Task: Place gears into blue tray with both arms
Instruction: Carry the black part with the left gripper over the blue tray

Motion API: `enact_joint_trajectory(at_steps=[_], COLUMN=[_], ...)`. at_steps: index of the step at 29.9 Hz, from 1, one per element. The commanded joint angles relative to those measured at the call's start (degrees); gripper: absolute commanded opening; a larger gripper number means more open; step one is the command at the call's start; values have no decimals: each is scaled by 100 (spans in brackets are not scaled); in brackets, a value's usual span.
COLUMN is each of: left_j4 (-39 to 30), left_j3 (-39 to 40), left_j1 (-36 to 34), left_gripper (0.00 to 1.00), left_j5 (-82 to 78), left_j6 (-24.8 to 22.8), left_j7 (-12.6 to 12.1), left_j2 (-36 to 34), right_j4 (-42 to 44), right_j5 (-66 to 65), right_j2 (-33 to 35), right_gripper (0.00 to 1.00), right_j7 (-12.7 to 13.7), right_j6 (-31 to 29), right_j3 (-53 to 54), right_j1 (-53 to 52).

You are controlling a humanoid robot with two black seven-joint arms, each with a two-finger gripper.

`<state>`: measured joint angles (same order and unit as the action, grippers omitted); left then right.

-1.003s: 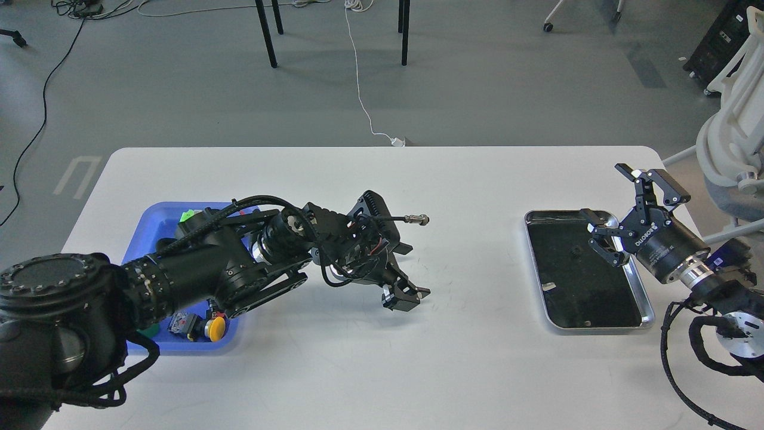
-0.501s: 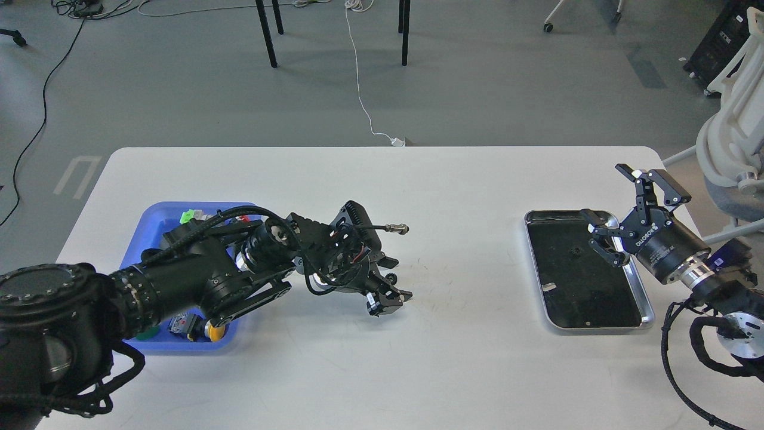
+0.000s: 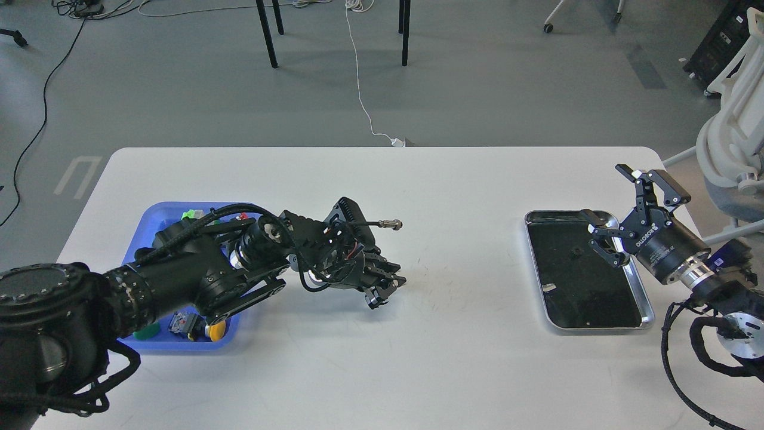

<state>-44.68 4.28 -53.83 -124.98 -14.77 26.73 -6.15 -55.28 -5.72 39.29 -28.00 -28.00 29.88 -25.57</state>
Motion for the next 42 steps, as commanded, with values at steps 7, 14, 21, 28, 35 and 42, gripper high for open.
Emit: enact_joint_trajectory(at_steps=[7,14,21,28,35,42], left_j4=[-313,-1156,-1527,-1527,-1413,-1052], left_j3=[91,56,56,126,451,451], left_j1=[-294,-717,-516,152,680,786], left_gripper=[14,14,14,15,15,16], left_j5=[236,1116,1379,1951,2084,2066], left_j6=[-18,-210,-273,-237,-237,-228], left_j7=[127,127,127,127,127,127], left_j2=[-448,-1905,-3505,-4280,-4351,-4342], right_j4=[0,8,0,-27,-88,-88], right_j5=[0,-9,-17,-26,-26,-26], right_j2=[9,-26,-44,-18,0,0], right_gripper=[98,98,98,98,98,98], right_j7=[0,0,0,0,0,0], right_j6=[0,0,0,0,0,0], right_j3=[0,-17,-35,-44,-44,-17], right_j1=[-44,-79,-79,-53,-44,-35])
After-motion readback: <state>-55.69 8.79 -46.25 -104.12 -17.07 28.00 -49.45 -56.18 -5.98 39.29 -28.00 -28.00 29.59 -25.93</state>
